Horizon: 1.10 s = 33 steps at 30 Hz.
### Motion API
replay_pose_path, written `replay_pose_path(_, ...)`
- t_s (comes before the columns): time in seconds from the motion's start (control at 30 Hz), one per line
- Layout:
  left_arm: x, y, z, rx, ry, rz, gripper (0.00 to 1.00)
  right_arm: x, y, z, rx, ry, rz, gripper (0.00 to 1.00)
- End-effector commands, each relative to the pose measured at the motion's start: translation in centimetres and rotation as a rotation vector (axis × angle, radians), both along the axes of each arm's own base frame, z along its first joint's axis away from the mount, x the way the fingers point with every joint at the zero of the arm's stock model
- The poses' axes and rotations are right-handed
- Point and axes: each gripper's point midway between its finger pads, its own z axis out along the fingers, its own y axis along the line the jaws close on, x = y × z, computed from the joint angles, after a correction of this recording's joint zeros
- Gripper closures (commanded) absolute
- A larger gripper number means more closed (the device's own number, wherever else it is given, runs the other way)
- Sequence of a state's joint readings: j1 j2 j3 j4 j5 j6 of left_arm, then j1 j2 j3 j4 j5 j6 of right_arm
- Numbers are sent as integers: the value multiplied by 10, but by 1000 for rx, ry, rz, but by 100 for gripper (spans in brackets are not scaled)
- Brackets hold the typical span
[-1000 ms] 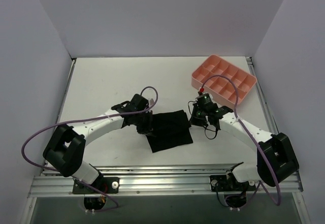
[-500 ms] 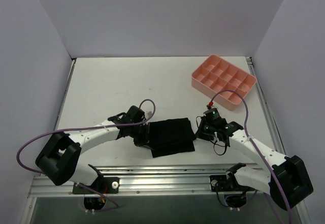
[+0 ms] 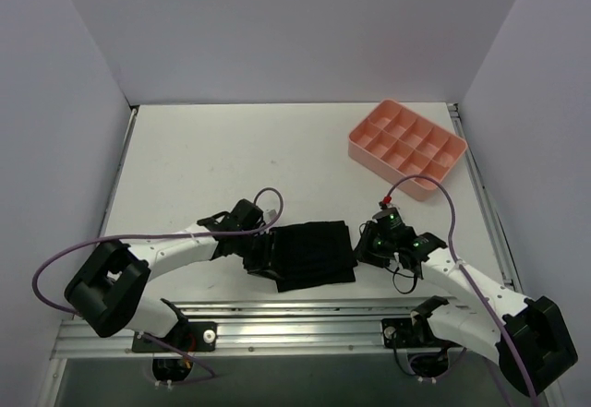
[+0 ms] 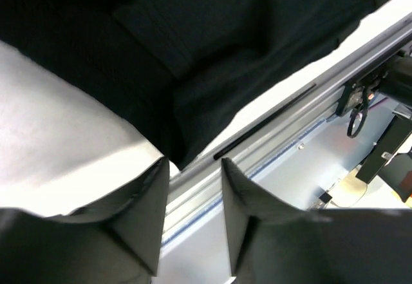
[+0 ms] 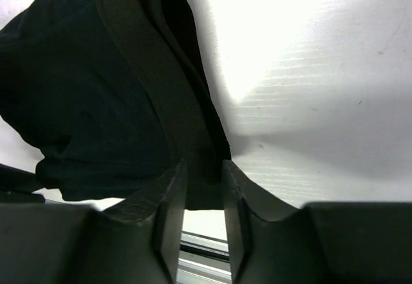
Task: Roll the underwear
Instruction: Fold the underwear
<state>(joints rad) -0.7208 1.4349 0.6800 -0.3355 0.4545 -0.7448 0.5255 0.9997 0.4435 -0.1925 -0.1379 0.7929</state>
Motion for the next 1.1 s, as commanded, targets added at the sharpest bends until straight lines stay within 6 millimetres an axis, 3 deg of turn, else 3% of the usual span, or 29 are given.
replay_pose_path(0.0,9,-5,28,-24,-75,-18,53,-2,1,9,0,8,4,72)
replay_pose_path(0.07,21,-1,35,14,-125,5,45,4,4,12,-3,0,6,66)
replay_pose_path(0.1,28,-2,44,27,-146,10,44,12,6,18,-3,-19,4,65)
replay_pose_path(0.33,81,1,43,192,-191,46,42,25,13,3,-56,39,28,64)
replay_pose_path(0.47,85,-11,49,146,-161,18,42,17,9,-3,-66,69,11,65)
replay_pose_path(0.67,52,-27,50,79,-90,-59,41,2,1,-8,-72,107,-4,65)
replay_pose_path(0.8,26,-25,21,82,-26,-64,41,-14,-5,-22,-82,145,-5,67)
replay_pose_path(1.07,-3,-19,-21,114,64,-47,41,-27,-11,-34,-94,170,-10,68)
